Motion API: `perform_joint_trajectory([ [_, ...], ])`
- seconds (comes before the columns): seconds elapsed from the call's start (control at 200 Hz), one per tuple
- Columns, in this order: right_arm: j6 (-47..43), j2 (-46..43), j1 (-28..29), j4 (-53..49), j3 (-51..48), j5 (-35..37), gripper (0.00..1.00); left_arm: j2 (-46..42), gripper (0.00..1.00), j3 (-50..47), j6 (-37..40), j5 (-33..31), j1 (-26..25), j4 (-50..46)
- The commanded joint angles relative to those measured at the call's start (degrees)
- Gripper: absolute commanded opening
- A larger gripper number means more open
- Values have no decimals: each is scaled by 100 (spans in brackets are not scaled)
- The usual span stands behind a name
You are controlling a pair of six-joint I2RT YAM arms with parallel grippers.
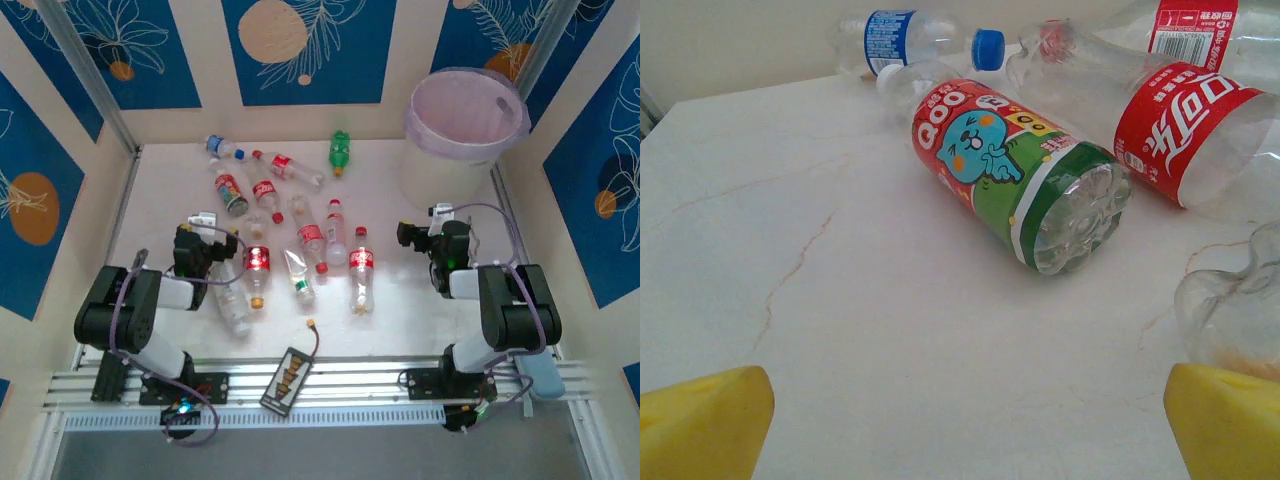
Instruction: Put the plastic bottles in the bin
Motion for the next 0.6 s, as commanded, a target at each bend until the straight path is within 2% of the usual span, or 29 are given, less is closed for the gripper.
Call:
perform_joint_trajectory([
  [0.0, -122, -3, -19, 86, 70, -87, 99, 7, 100, 62, -3, 86, 72, -5],
  [0.595, -105, 5, -45, 22, 100, -139, 99, 18, 100, 161, -135, 257, 220, -199],
])
